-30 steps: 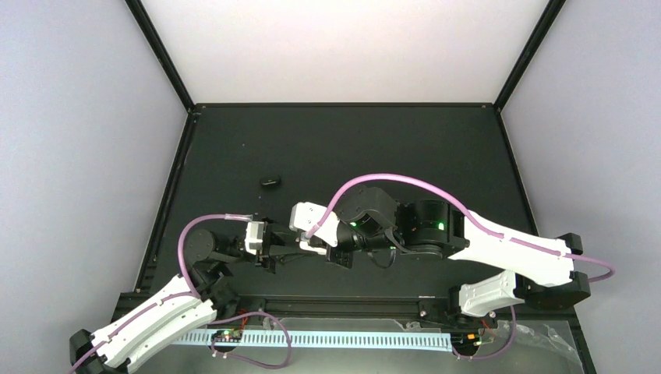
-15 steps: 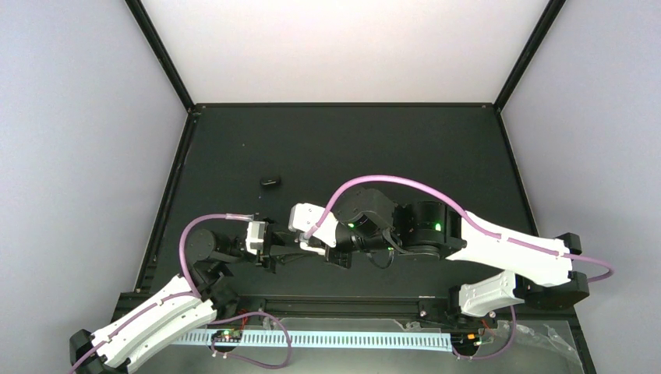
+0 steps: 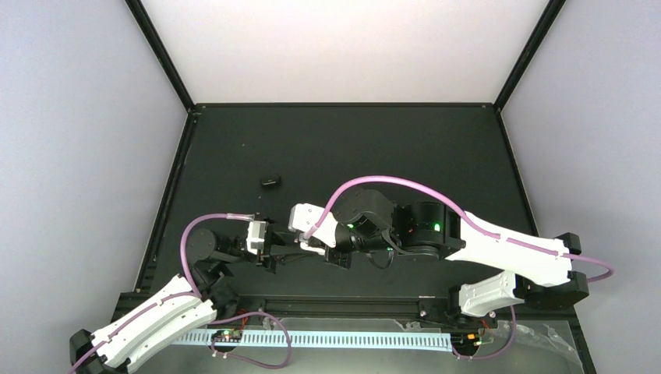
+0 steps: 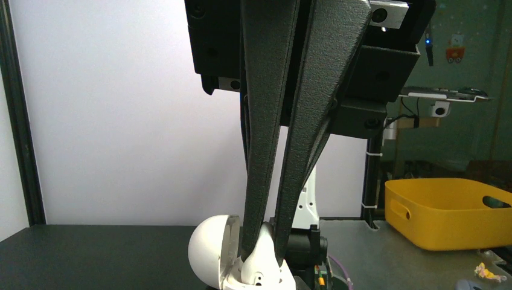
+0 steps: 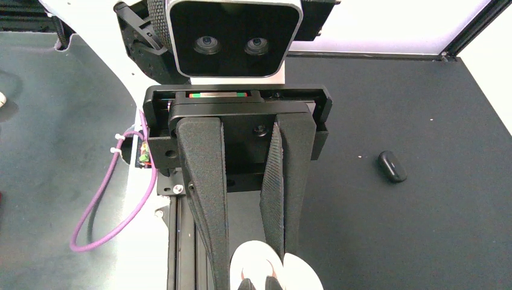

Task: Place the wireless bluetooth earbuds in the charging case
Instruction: Place the earbud in the charging case.

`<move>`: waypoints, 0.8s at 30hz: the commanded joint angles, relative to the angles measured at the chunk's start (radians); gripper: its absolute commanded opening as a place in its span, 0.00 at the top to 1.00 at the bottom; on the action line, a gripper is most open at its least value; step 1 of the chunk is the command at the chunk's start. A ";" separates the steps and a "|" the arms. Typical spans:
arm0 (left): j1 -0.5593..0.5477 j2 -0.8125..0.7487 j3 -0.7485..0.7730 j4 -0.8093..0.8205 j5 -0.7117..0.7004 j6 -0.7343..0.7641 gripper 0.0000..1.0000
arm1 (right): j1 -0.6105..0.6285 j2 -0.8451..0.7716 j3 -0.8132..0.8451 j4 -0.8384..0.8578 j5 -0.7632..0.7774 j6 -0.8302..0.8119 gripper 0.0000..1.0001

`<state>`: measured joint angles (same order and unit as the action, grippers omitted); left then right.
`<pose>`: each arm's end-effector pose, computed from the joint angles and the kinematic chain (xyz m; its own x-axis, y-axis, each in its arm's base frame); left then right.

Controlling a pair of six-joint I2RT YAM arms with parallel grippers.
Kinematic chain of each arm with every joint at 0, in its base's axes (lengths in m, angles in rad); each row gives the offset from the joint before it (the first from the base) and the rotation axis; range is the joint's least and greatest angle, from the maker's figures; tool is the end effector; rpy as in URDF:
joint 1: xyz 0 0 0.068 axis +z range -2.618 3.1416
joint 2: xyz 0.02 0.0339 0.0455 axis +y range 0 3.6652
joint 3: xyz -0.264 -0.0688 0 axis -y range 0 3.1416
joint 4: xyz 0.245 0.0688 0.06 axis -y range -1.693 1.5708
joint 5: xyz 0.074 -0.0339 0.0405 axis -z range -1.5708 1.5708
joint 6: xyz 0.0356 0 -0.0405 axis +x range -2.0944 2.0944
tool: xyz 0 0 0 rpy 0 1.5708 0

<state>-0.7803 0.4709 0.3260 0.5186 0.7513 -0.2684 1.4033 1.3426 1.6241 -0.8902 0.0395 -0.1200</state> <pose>0.0745 -0.1080 0.2938 -0.0059 -0.2668 -0.9637 1.0000 0.0016 -0.0066 0.0462 0.2649 0.4337 0.0227 -0.5835 -0.8118 -0.9842 0.1296 -0.1206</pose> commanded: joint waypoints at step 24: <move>-0.005 -0.012 0.023 0.057 0.000 0.008 0.98 | 0.006 0.017 0.003 -0.103 0.011 -0.031 0.99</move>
<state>-0.7807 0.4713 0.3260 0.5137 0.7521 -0.2684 1.4033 1.3426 1.6241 -0.9020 0.0402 -0.1440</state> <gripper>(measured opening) 0.217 0.012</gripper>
